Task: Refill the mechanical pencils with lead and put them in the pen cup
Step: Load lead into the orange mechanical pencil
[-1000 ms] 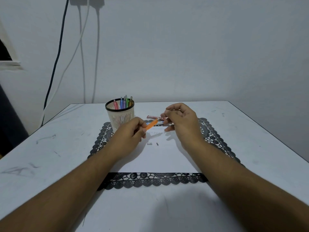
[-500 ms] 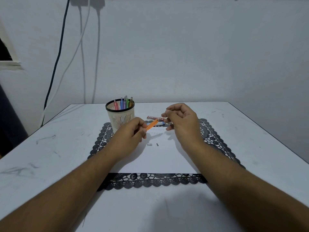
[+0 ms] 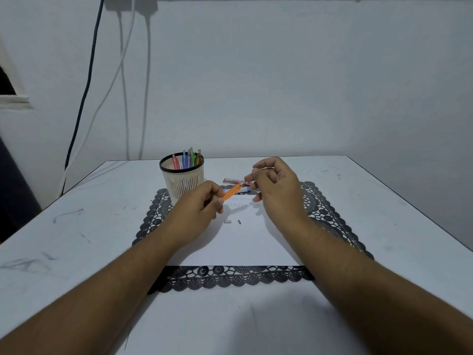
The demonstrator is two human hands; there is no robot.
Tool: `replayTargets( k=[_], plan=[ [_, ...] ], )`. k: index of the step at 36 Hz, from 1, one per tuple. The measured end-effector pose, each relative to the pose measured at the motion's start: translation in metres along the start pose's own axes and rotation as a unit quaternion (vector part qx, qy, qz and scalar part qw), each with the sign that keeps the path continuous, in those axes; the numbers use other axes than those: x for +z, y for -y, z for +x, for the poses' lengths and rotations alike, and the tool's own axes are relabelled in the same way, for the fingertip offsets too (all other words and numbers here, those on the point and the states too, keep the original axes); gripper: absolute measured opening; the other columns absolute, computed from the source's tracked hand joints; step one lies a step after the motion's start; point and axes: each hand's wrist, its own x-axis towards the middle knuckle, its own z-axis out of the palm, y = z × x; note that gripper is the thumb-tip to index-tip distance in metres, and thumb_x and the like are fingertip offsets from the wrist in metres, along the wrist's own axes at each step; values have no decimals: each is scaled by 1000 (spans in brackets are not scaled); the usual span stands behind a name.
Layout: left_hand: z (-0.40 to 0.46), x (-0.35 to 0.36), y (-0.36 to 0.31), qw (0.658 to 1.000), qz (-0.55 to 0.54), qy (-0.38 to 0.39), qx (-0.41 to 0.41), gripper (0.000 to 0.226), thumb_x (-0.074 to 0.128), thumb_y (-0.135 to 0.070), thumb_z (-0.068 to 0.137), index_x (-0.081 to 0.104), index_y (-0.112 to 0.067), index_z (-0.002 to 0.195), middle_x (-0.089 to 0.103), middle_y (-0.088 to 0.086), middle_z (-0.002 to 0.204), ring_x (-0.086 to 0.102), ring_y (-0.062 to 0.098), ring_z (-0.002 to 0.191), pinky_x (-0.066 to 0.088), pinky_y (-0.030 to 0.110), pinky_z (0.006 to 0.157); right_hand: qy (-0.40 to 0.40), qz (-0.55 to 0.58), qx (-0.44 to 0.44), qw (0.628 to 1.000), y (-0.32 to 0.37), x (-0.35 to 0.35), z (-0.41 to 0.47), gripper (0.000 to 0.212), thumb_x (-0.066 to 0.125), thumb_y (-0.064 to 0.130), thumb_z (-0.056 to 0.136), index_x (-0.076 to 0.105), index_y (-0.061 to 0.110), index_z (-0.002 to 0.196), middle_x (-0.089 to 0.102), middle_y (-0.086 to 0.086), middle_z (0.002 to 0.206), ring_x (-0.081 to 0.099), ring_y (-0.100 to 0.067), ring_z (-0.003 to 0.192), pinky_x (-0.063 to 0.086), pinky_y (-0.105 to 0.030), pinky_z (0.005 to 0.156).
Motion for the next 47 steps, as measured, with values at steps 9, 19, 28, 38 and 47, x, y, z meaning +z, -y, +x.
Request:
replayTargets(
  k=[9, 19, 28, 38, 47],
  plan=[
    [0, 0, 0, 1000, -1, -1, 2, 12, 55, -14, 105, 61, -23, 100, 69, -8, 78, 62, 10, 70, 48, 27, 68, 9, -10, -7, 1000, 1, -1, -1, 7, 59, 11, 101, 61, 18, 98, 77, -5, 84, 66, -14, 72, 53, -33, 57],
    [0, 0, 0, 1000, -3, 0, 7, 12, 54, -15, 105, 61, -23, 100, 69, -5, 80, 62, 11, 70, 49, 27, 69, 17, -10, -23, 1000, 1, -1, -3, 5, 59, 10, 101, 61, 15, 101, 77, -4, 83, 67, -11, 73, 54, -36, 60],
    [1, 0, 3, 1000, -26, 1, 6, 10, 55, -12, 104, 61, -20, 101, 69, -3, 79, 61, 12, 69, 48, 29, 69, 22, -31, -45, 998, -5, 3, -2, 8, 65, 5, 95, 66, 13, 95, 75, -9, 83, 70, -18, 78, 52, -31, 57],
    [2, -1, 4, 998, -69, -4, -4, 8, 55, -11, 105, 61, -16, 103, 70, -1, 78, 60, 10, 66, 47, 27, 66, 56, -126, -72, 988, -16, 0, 0, 12, 68, 21, 95, 78, 24, 90, 75, 0, 80, 69, -30, 80, 57, -45, 63],
    [2, -4, 3, 998, -64, -13, -10, 8, 55, -14, 104, 61, -18, 102, 71, -2, 80, 60, 9, 66, 47, 28, 67, 222, -355, 25, 908, -24, -4, 0, 5, 76, 28, 88, 73, 24, 86, 65, 15, 73, 58, -3, 66, 47, -30, 66]
  ],
)
